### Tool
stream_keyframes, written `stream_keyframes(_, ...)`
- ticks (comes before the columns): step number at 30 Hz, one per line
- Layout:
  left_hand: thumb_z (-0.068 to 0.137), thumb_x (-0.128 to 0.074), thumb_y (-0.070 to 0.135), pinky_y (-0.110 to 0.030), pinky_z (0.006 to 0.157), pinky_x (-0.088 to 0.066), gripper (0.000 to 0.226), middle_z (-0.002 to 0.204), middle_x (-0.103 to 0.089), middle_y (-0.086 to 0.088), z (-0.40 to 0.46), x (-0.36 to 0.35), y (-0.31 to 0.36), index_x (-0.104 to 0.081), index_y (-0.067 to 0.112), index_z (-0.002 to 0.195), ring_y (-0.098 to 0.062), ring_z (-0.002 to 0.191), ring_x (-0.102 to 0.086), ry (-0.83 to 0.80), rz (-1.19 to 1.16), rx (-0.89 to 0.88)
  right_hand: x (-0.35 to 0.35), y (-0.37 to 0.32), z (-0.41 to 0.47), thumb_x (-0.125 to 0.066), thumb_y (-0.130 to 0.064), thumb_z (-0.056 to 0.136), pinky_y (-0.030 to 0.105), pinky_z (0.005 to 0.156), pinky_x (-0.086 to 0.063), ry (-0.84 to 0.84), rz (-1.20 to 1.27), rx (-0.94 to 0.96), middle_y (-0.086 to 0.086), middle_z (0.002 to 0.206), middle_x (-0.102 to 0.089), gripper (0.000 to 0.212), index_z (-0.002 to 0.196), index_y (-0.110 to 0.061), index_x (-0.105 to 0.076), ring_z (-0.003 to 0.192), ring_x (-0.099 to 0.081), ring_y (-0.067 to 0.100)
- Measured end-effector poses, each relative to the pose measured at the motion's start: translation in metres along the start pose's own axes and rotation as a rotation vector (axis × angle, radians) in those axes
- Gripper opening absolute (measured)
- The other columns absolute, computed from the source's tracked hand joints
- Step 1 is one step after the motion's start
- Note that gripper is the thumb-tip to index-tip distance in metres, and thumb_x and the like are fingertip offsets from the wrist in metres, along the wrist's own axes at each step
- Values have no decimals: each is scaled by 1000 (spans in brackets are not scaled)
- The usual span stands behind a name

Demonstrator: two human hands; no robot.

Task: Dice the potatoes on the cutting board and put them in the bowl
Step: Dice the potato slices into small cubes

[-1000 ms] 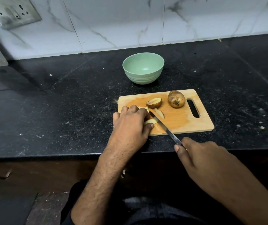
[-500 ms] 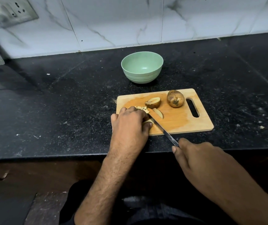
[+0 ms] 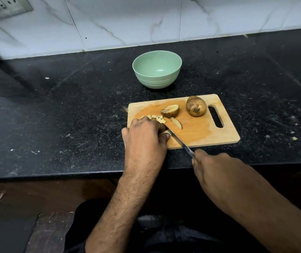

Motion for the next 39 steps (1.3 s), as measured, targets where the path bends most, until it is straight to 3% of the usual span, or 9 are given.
stream_keyframes(10, 92, -66, 42, -37, 91, -29, 16, 104, -59, 11, -2, -1, -2, -71, 31, 103, -14, 108, -46, 3, -6, 3, -4, 9, -34, -14, -52, 103, 33, 69, -53, -66, -3, -76, -4, 76, -51, 26, 91, -32, -25, 61, -49, 9)
stream_keyframes(16, 90, -67, 47, -37, 92, -28, 25, 106, -59, 12, -7, 0, -6, -69, 34, 111, -14, 110, -46, -21, -19, -7, 17, 1, -34, -11, -57, 100, 29, 59, -46, -2, 43, -47, -5, 71, -52, 31, 86, -34, -26, 59, -50, 11)
stream_keyframes(22, 93, -64, 41, -38, 93, -30, 23, 113, -59, 10, -10, 3, -9, -68, 33, 114, -14, 113, -45, -32, 4, -22, 14, -10, -20, -14, -52, 103, 23, 52, -37, 50, 48, -15, -5, 72, -48, 29, 92, -32, -33, 59, -45, 8)
stream_keyframes(27, 94, -62, 40, -39, 95, -31, 22, 113, -58, 9, -8, 3, -8, -69, 33, 114, -15, 113, -45, -26, -15, -24, 10, -15, -17, -15, -50, 105, 27, 60, -48, 43, 63, -11, -5, 74, -50, 28, 95, -32, -35, 62, -50, 7)
stream_keyframes(32, 94, -62, 39, -40, 97, -33, 21, 111, -59, 7, -6, 2, -7, -70, 31, 112, -16, 113, -45, -30, -18, -29, 5, -18, -15, -15, -47, 106, 30, 61, -46, 19, 37, -17, -5, 75, -47, 24, 97, -31, -30, 62, -48, 10)
stream_keyframes(39, 93, -65, 37, -38, 94, -33, 15, 106, -60, 8, -4, 3, -7, -72, 29, 104, -15, 109, -47, -6, -29, -24, -6, -22, 1, -30, -28, 108, 32, 61, -41, 18, -9, -4, -5, 75, -44, 7, 103, -25, -35, 67, -49, 18)
Point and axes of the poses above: each hand's wrist, its own z-axis towards the middle knuckle, its own x-axis out of the back of the hand, y = z × x, the point moved 9 cm from there along z, towards the middle knuckle
